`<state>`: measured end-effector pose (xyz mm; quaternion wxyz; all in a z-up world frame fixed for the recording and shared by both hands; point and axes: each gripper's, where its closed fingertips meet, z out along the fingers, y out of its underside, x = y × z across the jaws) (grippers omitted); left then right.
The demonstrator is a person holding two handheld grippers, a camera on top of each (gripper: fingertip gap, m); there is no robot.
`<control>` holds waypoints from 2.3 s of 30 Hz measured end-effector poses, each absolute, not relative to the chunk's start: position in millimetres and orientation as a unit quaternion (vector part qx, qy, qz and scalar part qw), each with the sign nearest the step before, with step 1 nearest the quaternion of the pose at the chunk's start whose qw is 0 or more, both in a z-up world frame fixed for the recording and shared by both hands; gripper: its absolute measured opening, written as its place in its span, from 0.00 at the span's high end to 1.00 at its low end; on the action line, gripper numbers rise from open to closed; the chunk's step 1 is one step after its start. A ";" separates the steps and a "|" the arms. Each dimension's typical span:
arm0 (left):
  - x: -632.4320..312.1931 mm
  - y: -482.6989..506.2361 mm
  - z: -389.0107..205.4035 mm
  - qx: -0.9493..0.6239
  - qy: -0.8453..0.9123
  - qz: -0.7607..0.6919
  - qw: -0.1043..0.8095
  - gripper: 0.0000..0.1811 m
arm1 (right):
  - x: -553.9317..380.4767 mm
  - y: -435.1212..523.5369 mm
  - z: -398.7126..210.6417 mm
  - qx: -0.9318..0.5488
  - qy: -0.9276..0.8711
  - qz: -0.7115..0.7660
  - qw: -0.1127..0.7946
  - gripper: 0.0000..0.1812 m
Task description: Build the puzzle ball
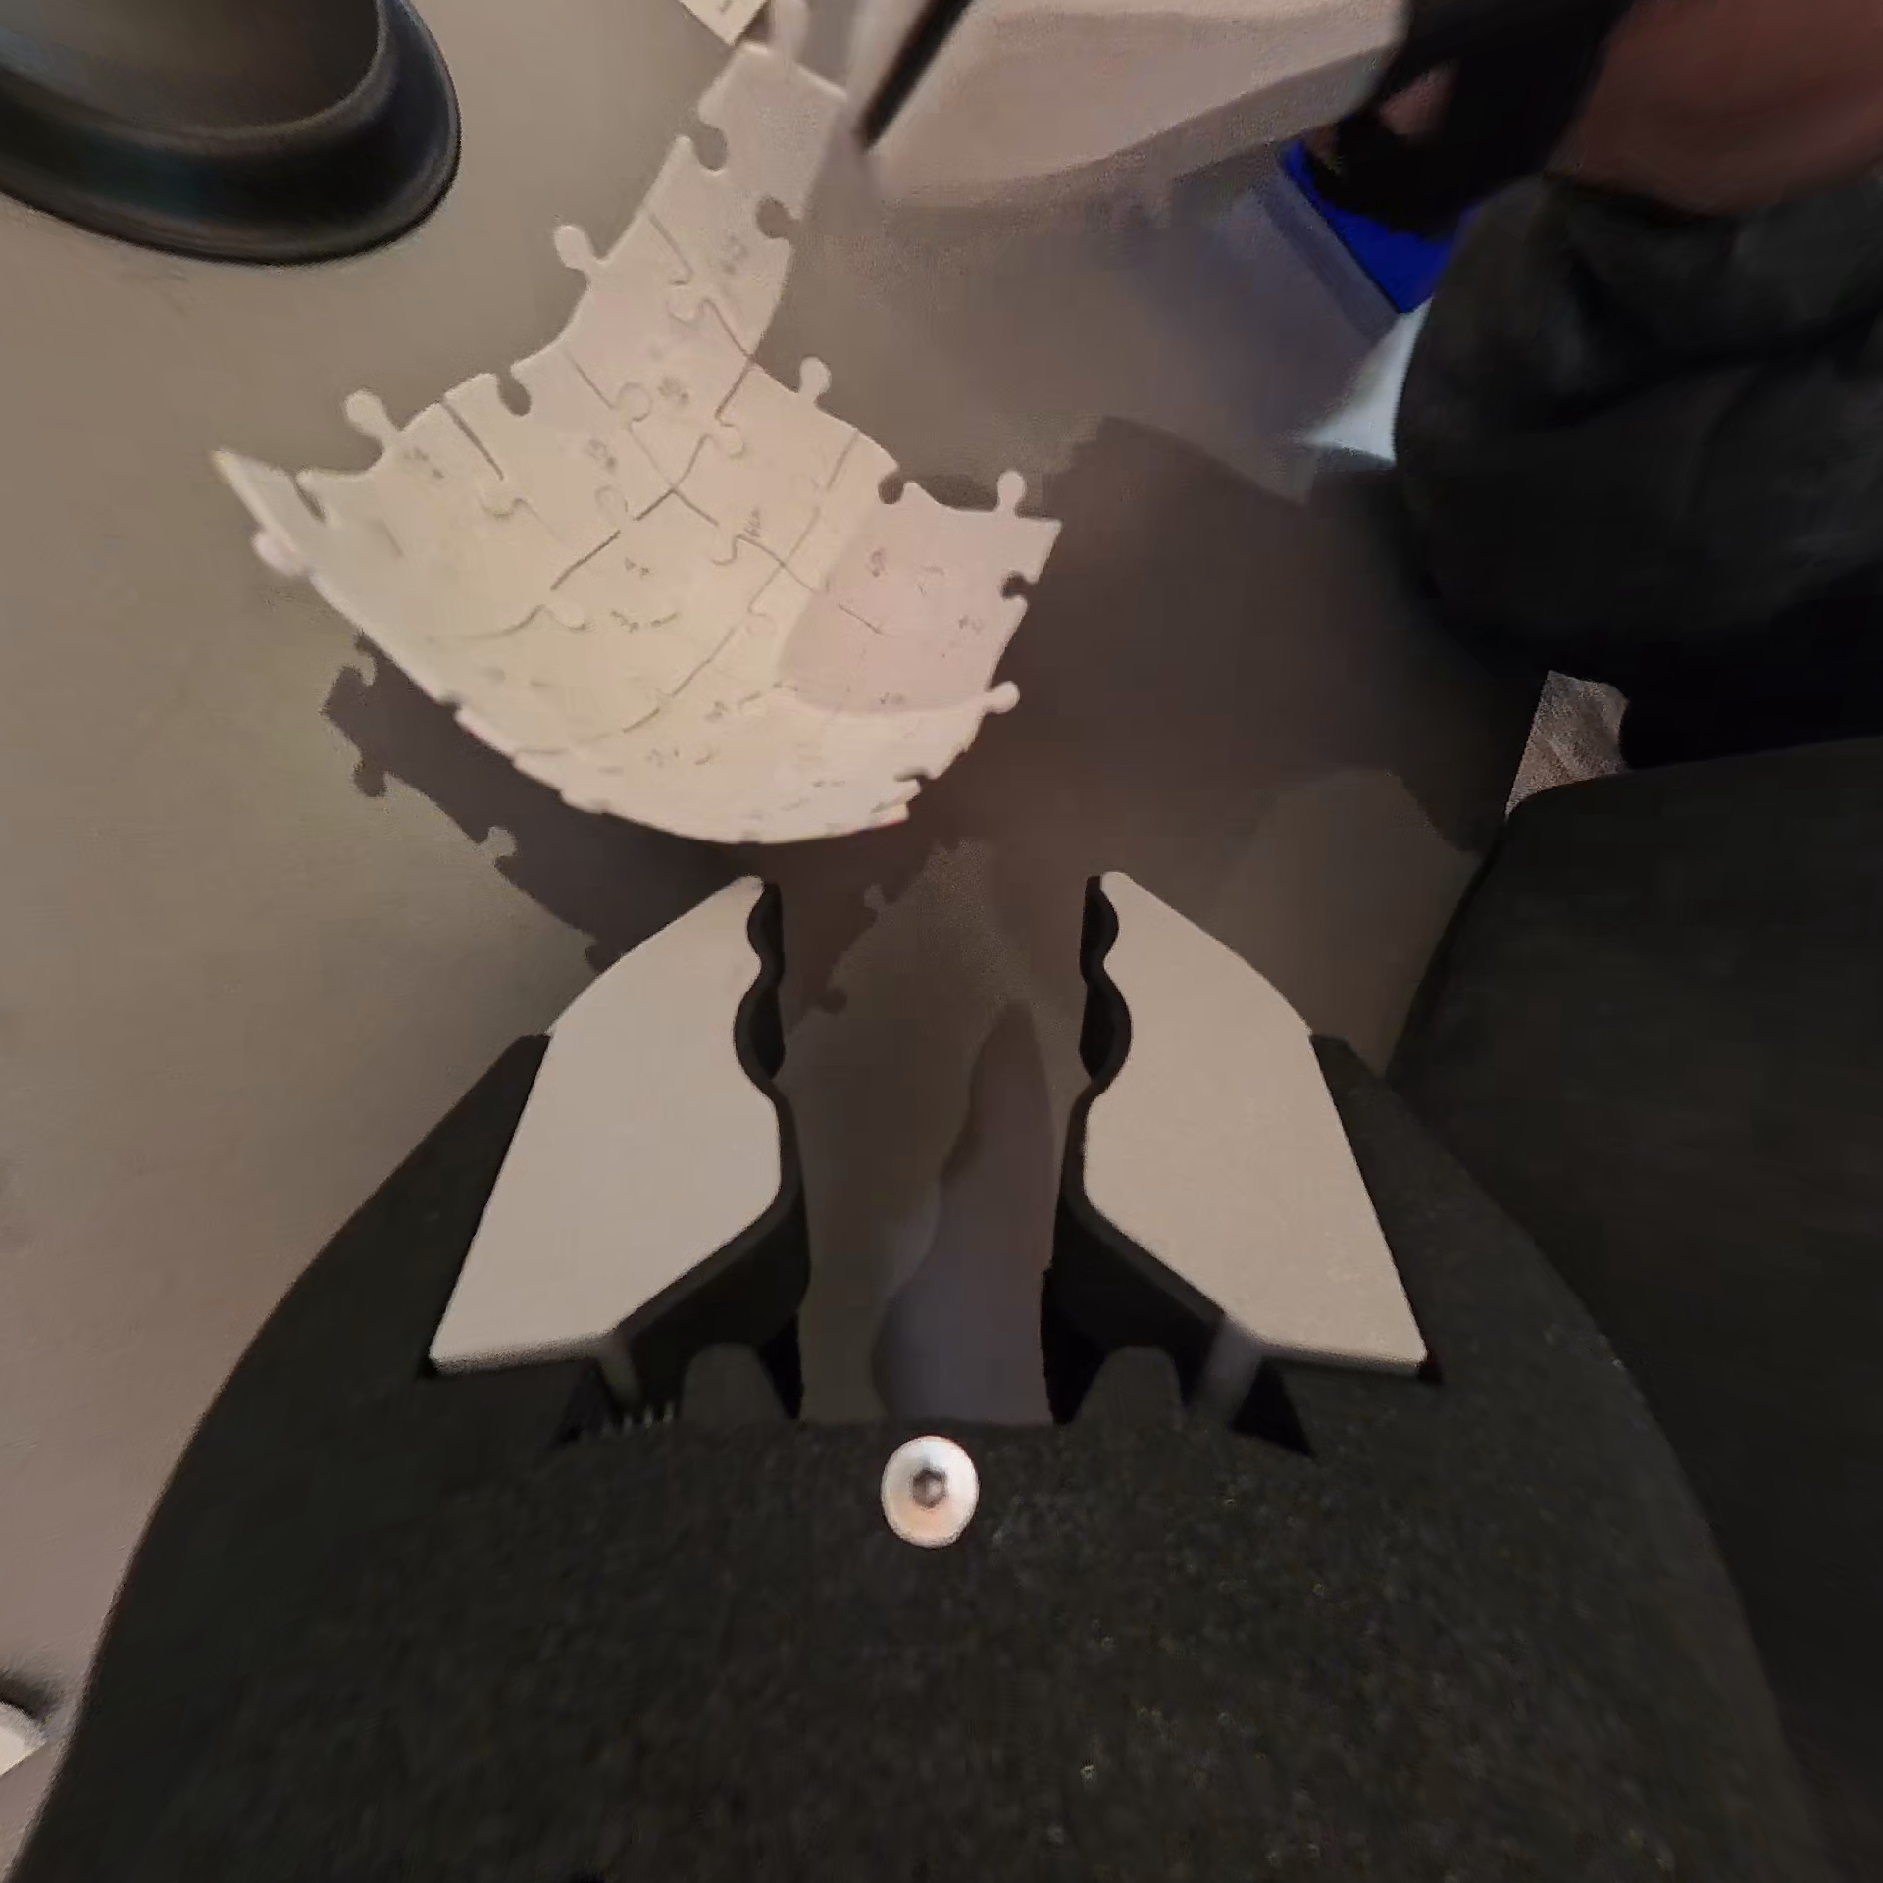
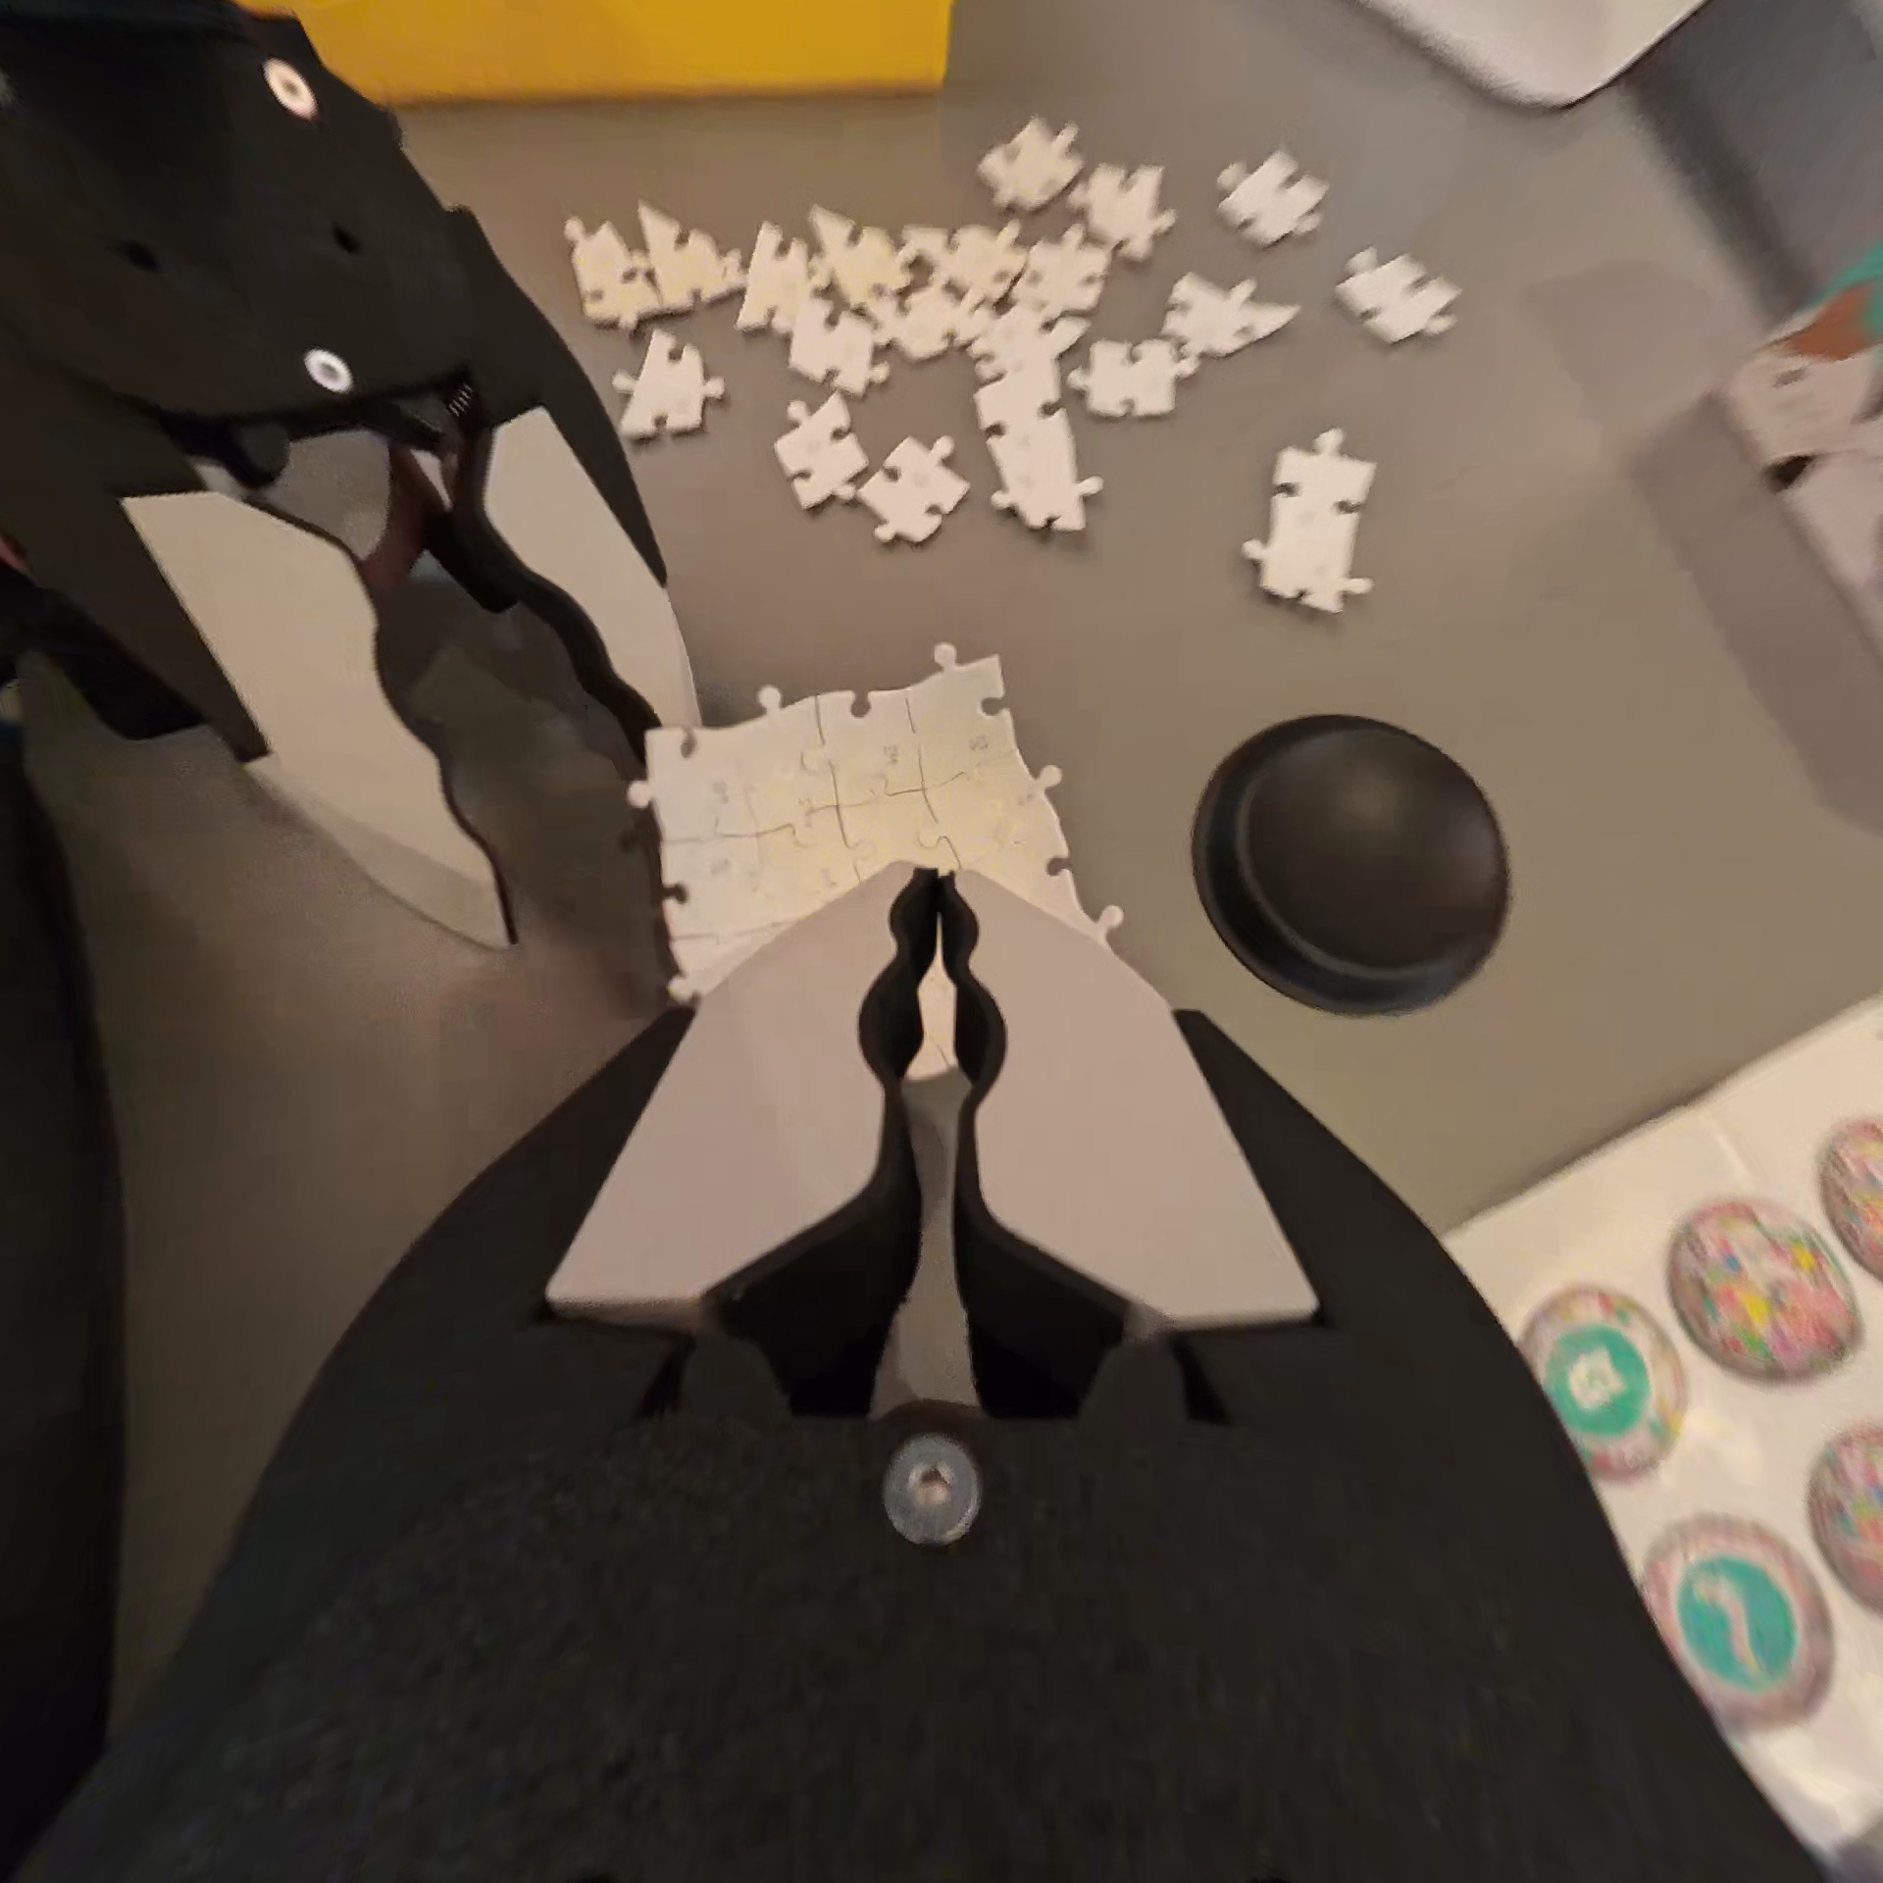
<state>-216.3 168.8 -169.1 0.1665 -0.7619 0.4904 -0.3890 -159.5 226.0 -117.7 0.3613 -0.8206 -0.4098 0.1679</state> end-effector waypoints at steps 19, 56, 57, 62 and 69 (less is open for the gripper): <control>-243.3 161.5 -153.2 -0.778 0.477 -0.328 0.245 0.71 | -152.0 131.8 -133.7 -0.818 -0.264 0.141 0.492 0.89; -301.9 148.0 -162.6 -0.796 0.465 -0.256 0.292 0.71 | -145.4 129.1 -152.6 -0.830 -0.295 0.103 0.462 0.90; -303.8 149.8 -165.7 -0.798 0.464 -0.251 0.291 0.70 | -147.4 129.8 -150.1 -0.828 -0.297 0.105 0.464 0.90; -317.2 158.5 -169.4 -0.805 0.444 -0.244 0.307 0.65 | -160.1 135.2 -143.7 -0.816 -0.304 0.131 0.473 0.87; -314.4 168.5 -153.8 -0.779 0.425 -0.269 0.375 0.64 | -183.3 131.3 -140.1 -0.789 -0.345 0.212 0.461 0.85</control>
